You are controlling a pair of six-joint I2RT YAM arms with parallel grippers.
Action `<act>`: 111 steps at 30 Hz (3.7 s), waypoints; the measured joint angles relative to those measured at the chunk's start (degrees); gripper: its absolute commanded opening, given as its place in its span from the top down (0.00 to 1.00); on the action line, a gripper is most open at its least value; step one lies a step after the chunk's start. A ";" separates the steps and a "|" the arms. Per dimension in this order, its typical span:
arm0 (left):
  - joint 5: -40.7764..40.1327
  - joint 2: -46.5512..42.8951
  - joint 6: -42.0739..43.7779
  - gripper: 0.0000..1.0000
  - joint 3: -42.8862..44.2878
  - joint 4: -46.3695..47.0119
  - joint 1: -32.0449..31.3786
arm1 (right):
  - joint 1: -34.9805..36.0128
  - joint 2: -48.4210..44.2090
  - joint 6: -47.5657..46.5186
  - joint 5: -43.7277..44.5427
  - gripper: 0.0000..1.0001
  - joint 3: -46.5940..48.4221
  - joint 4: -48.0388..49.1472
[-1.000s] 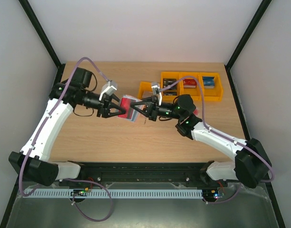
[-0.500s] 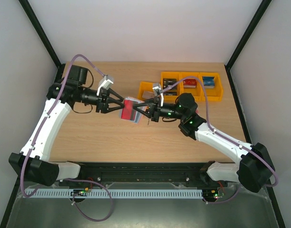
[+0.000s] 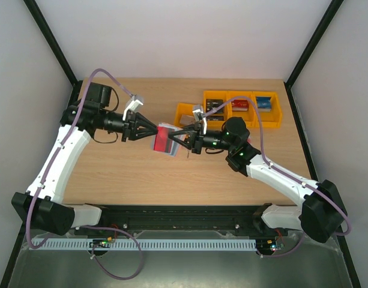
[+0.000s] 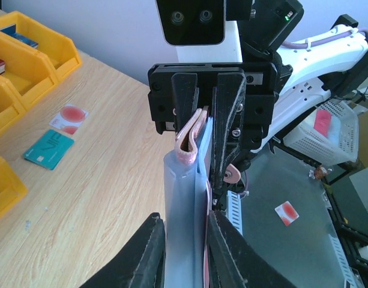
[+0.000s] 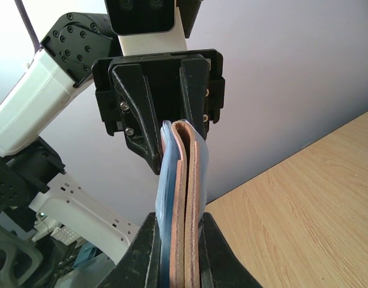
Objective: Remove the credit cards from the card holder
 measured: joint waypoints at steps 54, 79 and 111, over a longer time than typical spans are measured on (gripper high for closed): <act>-1.49 -0.87 -1.05 0.56 -2.84 1.53 0.15 | -0.33 0.37 0.52 -3.58 0.99 0.00 -0.55; 0.90 -1.22 2.67 0.82 -2.91 -1.18 0.07 | -0.33 -0.02 -0.44 -4.17 0.98 0.00 -1.64; -3.23 -2.62 -2.45 0.79 -6.21 4.26 -4.39 | 0.22 2.56 4.76 -6.14 0.98 0.00 2.60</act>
